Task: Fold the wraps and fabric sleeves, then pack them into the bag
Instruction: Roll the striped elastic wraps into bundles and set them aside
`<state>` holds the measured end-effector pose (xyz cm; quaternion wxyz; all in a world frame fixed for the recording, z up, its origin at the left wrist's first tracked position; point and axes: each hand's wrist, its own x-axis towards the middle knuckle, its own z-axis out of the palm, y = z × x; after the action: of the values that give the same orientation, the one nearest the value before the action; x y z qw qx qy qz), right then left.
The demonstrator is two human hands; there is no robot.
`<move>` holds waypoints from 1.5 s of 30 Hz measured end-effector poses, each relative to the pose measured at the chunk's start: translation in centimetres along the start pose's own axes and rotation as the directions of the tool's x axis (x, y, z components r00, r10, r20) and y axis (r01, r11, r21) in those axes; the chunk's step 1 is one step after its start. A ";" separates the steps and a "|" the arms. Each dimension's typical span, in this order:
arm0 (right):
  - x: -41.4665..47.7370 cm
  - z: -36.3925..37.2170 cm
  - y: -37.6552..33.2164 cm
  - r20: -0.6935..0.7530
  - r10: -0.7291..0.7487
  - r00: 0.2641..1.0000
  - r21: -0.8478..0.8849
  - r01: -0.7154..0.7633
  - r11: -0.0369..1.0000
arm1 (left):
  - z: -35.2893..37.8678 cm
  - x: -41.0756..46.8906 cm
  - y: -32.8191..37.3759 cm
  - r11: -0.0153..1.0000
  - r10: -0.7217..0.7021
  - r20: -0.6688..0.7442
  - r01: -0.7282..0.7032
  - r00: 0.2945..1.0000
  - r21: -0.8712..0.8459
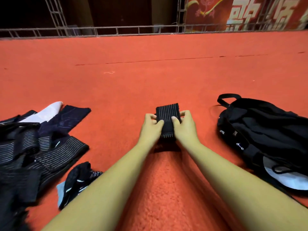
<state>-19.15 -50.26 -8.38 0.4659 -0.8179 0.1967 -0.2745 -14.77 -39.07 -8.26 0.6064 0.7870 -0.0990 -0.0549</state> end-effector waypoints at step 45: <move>-18.4 9.8 -11.6 0.651 0.022 0.759 -0.279 0.212 0.936 | -25.3 -16.5 -9.1 0.860 0.028 -0.028 -0.010 0.999 0.510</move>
<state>-26.42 -27.57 -7.24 0.3434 -0.9381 0.0262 0.0371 -24.80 -9.35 -11.04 0.3790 0.9191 -0.1076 -0.0073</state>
